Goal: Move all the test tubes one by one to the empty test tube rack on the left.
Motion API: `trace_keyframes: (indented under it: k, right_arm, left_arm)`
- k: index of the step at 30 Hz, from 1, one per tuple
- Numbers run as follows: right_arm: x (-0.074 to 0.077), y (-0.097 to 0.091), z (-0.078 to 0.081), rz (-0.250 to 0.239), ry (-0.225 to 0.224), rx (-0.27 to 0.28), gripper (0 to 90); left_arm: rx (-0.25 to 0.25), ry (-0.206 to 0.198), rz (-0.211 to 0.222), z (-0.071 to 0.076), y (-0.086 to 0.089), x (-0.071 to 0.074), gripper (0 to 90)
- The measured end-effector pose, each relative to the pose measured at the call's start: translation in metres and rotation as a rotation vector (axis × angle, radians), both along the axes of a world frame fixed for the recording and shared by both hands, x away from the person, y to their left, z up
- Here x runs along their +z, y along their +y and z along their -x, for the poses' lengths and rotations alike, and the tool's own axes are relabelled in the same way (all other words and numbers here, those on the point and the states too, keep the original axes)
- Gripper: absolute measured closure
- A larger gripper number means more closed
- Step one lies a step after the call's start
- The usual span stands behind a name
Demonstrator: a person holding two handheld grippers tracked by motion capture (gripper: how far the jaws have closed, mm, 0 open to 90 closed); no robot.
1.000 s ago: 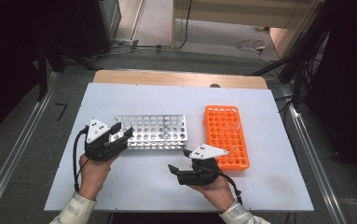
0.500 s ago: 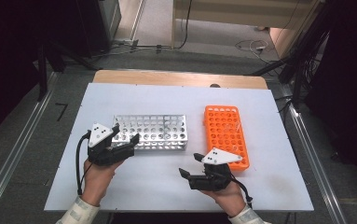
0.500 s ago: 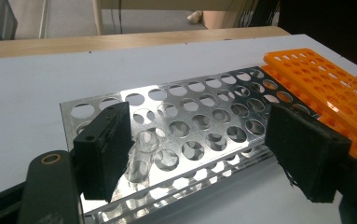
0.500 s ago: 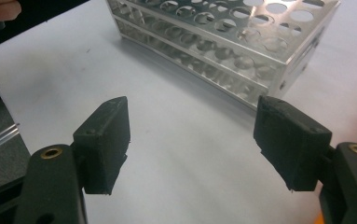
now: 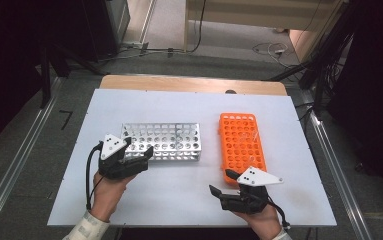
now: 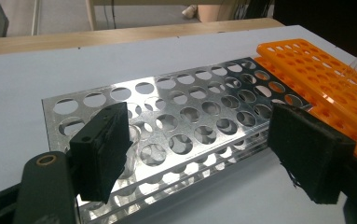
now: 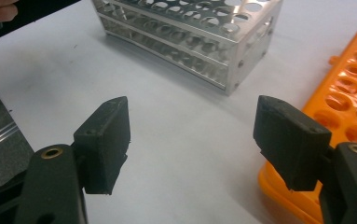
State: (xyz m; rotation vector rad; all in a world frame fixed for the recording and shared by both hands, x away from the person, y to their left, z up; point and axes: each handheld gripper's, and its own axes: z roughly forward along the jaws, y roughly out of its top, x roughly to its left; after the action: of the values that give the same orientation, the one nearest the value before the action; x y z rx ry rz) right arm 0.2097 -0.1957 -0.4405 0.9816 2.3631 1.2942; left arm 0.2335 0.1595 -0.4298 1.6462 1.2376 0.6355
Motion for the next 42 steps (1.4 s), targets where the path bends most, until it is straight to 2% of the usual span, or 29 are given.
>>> trace_keyframes:
  k: [15,27,36,42]
  right_arm:
    - [0.001,-0.030,0.000,-0.001,-0.017,-0.082,25.8]
    - [0.001,-0.051,-0.005,0.004,-0.040,-0.178,26.2]
    - [-0.007,-0.058,-0.016,0.023,-0.049,-0.231,27.3]
    - [-0.016,-0.061,-0.024,0.037,-0.064,-0.266,31.2]
  left_arm:
    - [-0.002,-0.005,-0.001,0.001,-0.001,0.000,21.1]
    - [-0.006,-0.006,-0.004,0.001,-0.003,-0.001,21.2]
    - [-0.007,-0.005,-0.005,0.001,-0.002,-0.001,21.2]
    - [-0.007,-0.006,-0.005,0.001,-0.003,-0.001,21.2]
